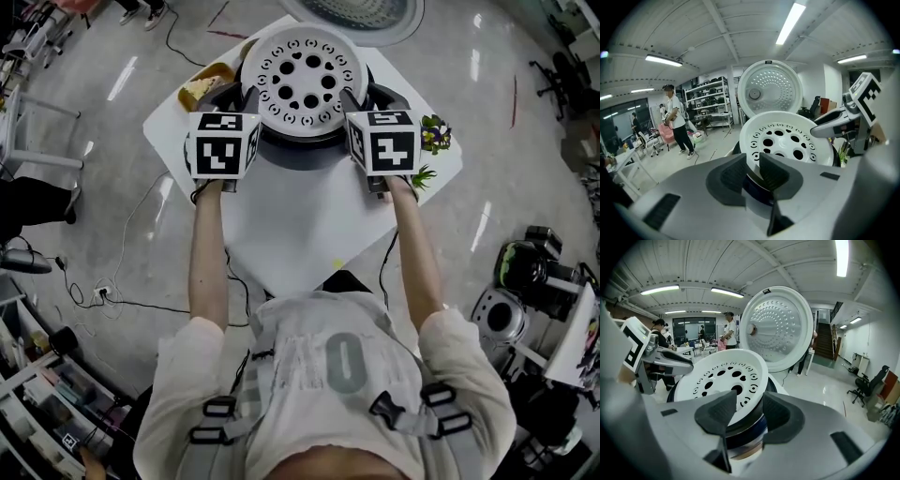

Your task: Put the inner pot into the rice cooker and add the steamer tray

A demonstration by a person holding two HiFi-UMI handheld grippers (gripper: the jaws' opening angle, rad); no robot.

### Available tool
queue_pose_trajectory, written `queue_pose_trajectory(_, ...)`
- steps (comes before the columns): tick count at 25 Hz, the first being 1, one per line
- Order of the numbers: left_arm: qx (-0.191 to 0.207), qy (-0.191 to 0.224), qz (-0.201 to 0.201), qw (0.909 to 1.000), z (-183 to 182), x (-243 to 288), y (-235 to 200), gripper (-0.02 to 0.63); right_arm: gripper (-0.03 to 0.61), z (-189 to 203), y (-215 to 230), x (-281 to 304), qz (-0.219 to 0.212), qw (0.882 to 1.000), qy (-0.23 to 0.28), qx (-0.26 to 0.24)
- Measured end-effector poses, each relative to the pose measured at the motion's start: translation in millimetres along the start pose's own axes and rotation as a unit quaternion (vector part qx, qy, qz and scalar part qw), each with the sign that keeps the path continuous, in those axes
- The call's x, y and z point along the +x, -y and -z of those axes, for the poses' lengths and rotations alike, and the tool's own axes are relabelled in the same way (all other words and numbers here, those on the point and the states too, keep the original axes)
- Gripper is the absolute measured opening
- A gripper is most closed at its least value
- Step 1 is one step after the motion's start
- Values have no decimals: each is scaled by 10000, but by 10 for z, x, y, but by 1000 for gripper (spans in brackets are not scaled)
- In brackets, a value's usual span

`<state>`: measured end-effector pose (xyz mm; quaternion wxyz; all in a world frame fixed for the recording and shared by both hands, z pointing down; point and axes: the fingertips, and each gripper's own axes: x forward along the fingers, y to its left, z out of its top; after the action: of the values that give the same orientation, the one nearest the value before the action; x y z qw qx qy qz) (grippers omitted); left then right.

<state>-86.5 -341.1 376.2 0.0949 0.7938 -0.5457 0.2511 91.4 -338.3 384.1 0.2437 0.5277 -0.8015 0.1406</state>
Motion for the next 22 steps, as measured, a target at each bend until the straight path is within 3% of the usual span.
queue_pose_trajectory(3,72,-39,18,10000,39,55,30,89,175,67,21,27,22,9999,-52,146)
queue_pose_trajectory(7,162,-151,57,9997,115,145,98,48,176,133,61,75,526,9978,-61,-394)
queue_pose_trajectory(10,101,-99,-21,9999,130,165,109,43,146,156,52,79,736,9964,63,-417)
queue_pose_trajectory(22,93,-135,-58,9998,123,123,97,44,146,145,25,40,676,9969,62,-394)
